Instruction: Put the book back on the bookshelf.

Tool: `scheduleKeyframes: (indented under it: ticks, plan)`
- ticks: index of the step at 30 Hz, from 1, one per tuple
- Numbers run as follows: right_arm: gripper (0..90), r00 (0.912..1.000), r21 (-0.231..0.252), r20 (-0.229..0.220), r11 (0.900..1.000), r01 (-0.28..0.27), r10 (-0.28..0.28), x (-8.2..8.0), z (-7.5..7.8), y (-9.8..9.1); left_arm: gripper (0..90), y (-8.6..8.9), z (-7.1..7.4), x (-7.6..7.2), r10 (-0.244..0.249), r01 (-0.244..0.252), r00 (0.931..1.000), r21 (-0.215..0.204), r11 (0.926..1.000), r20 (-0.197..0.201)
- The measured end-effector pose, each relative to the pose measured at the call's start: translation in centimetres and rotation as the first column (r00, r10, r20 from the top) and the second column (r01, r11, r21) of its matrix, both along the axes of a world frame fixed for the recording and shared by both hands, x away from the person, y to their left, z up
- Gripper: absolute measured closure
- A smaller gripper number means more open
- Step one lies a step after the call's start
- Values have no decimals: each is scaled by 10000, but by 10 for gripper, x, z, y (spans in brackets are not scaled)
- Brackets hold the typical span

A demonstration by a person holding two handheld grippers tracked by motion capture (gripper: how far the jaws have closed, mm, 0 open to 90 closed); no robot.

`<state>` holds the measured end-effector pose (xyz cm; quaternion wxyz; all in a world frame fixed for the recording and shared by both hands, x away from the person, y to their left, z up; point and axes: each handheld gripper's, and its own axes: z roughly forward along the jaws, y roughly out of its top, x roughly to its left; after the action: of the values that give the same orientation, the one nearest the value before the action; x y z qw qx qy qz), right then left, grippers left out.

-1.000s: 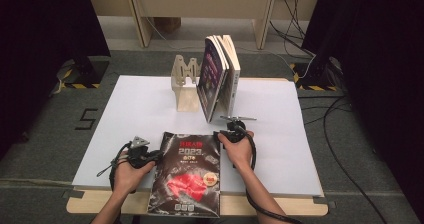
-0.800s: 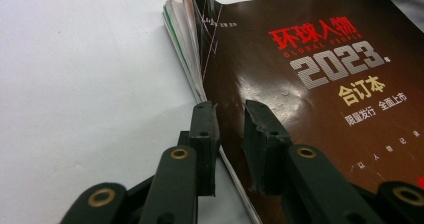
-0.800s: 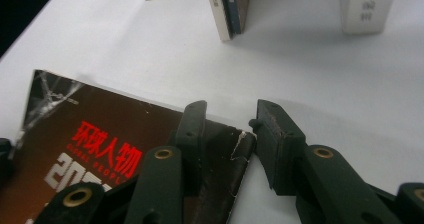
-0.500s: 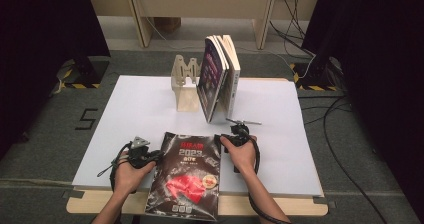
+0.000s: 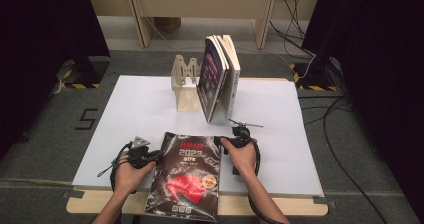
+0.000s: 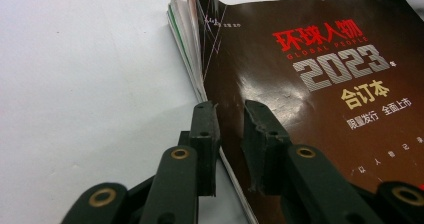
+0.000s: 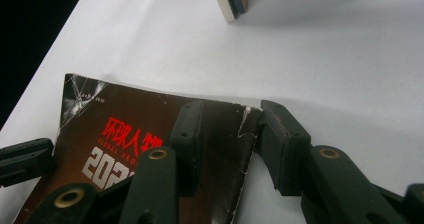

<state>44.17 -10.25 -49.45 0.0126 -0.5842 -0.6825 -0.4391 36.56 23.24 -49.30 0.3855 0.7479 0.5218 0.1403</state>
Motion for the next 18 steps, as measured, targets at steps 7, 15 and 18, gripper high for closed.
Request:
scheduleKeyframes:
  ticks: [7,15,18]
  plan:
    - [608,9971,54,-511,9984,-556,558,-6,3,0,747,0,0,0,-20,20,10000,32,10000,-2]
    - [667,9909,273,-716,9933,-1121,1138,-8,2,8,747,0,0,0,-29,29,10000,40,10000,3]
    - [693,9901,292,-792,9930,-1143,1163,-7,3,7,747,1,0,0,-46,46,10000,-5,10000,27]
